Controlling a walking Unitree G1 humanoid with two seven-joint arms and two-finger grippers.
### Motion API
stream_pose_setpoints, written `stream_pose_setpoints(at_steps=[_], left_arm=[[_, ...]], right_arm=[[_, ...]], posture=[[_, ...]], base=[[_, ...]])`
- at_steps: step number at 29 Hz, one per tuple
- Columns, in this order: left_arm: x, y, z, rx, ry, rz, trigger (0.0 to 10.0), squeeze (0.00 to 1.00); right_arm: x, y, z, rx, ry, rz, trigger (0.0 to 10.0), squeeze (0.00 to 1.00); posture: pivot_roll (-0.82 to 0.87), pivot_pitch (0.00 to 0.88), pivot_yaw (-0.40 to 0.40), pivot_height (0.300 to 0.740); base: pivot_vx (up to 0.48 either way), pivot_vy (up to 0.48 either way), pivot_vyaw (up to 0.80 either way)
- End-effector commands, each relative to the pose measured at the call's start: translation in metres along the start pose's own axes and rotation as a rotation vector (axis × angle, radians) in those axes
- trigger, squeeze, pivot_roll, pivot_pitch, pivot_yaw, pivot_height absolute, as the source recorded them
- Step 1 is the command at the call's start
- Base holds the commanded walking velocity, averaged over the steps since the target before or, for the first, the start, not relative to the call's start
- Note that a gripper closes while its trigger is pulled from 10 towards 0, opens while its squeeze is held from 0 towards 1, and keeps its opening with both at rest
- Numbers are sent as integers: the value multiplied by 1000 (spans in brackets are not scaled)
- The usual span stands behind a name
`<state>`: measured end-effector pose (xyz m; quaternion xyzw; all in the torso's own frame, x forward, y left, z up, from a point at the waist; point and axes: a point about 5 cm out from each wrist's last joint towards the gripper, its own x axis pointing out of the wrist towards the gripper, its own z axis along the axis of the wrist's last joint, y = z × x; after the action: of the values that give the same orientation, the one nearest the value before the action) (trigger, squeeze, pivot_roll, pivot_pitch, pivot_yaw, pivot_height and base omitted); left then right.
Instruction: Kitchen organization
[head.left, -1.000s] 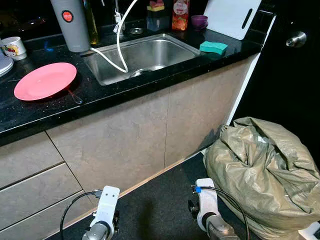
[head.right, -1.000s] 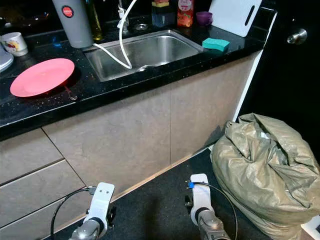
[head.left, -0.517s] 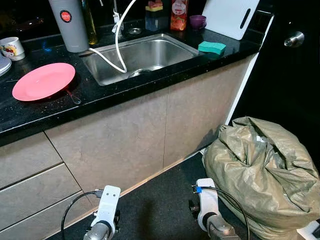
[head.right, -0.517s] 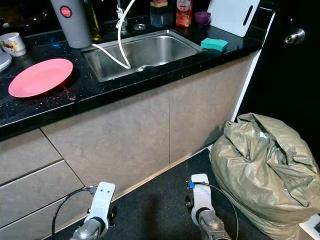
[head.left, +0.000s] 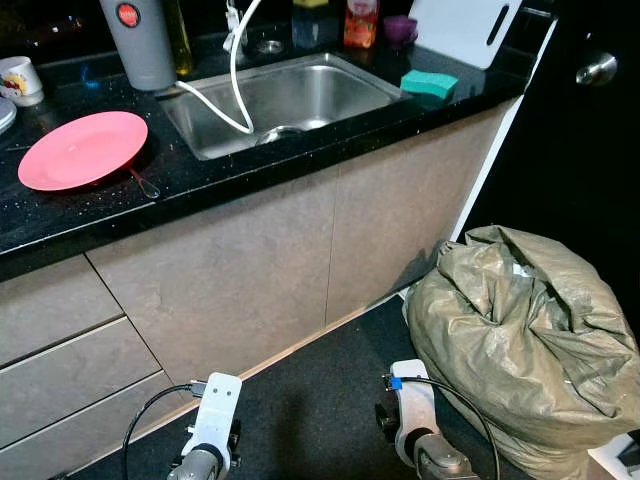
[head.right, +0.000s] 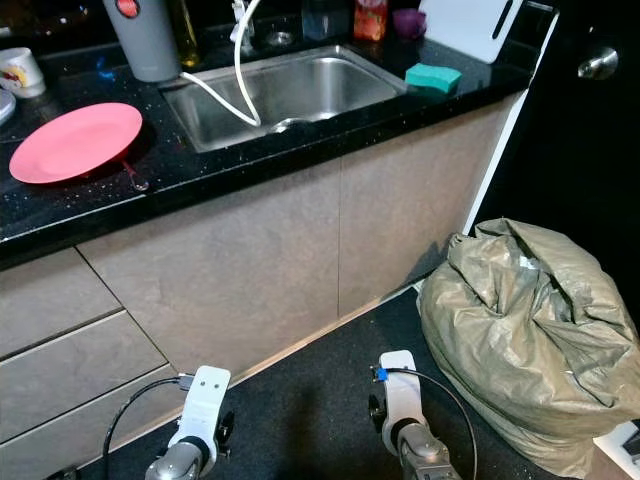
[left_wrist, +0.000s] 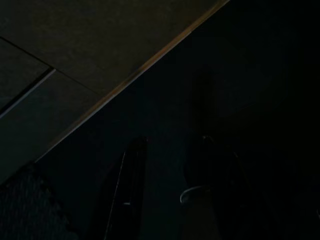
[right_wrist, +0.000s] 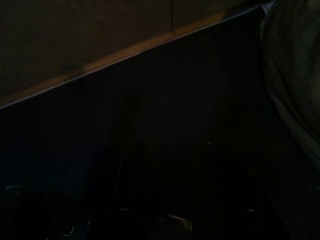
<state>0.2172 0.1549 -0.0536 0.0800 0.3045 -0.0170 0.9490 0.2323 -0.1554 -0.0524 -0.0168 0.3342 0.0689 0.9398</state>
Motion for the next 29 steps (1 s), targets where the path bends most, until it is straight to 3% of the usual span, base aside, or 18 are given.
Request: stream_pose_setpoints(at_steps=[1,11,29], left_arm=[[-3,1,-6,8,18,4,10000,0],[-1,8,6,-20,-39,24,10000,0],[2,6,9,-8,-27,11,10000,0]], right_arm=[[0,2,-1,2,2,9,10000,0],[2,7,2,22,-2,14,10000,0],[2,1,5,52,-11,-12,10000,0]], posture=[[18,136,-1,740],[23,140,15,740],[24,112,26,740]], base=[[0,0,0],[0,0,0],[0,0,0]])
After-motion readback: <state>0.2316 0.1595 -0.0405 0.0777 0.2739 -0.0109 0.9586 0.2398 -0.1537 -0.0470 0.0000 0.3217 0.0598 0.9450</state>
